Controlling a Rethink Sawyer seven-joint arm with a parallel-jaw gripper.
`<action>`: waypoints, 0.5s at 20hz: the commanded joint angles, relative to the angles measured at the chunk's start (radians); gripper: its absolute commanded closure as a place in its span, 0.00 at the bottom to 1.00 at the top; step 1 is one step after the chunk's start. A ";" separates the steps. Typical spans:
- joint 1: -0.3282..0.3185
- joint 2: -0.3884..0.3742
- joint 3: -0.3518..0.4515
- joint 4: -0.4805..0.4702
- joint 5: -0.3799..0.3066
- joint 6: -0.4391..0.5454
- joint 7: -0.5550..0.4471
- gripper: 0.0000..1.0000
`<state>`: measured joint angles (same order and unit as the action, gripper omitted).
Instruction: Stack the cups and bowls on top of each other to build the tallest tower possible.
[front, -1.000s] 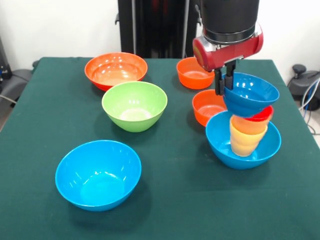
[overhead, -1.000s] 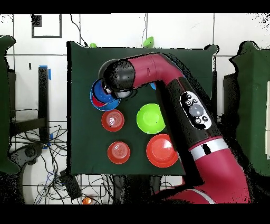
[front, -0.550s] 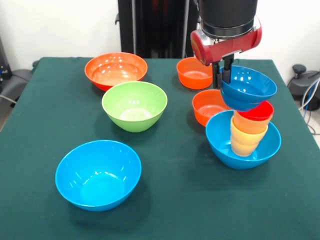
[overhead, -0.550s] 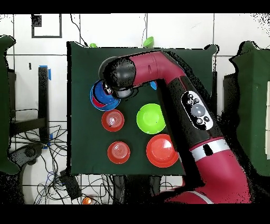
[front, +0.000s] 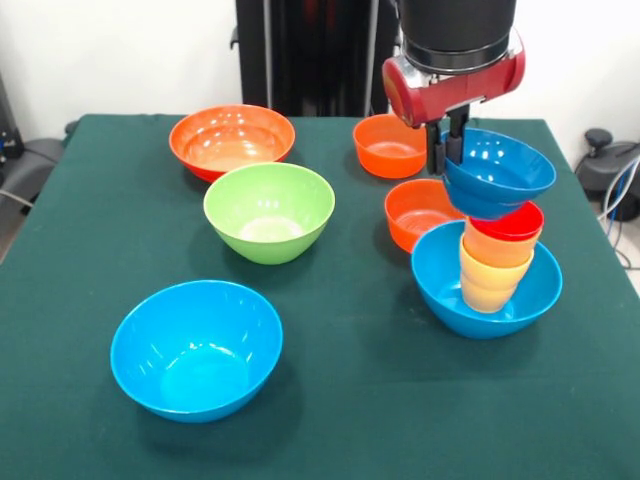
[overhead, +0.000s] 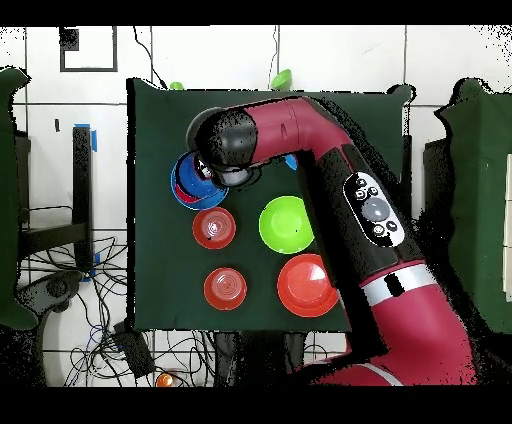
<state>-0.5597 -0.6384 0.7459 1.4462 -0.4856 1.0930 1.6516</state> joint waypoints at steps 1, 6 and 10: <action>-0.008 0.014 -0.007 0.104 0.016 -0.070 -0.037 1.00; -0.018 0.007 -0.011 0.146 0.025 -0.103 -0.030 1.00; -0.015 -0.018 -0.023 0.195 0.032 -0.128 0.006 1.00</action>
<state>-0.5790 -0.6501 0.7457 1.5298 -0.4535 1.0359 1.6516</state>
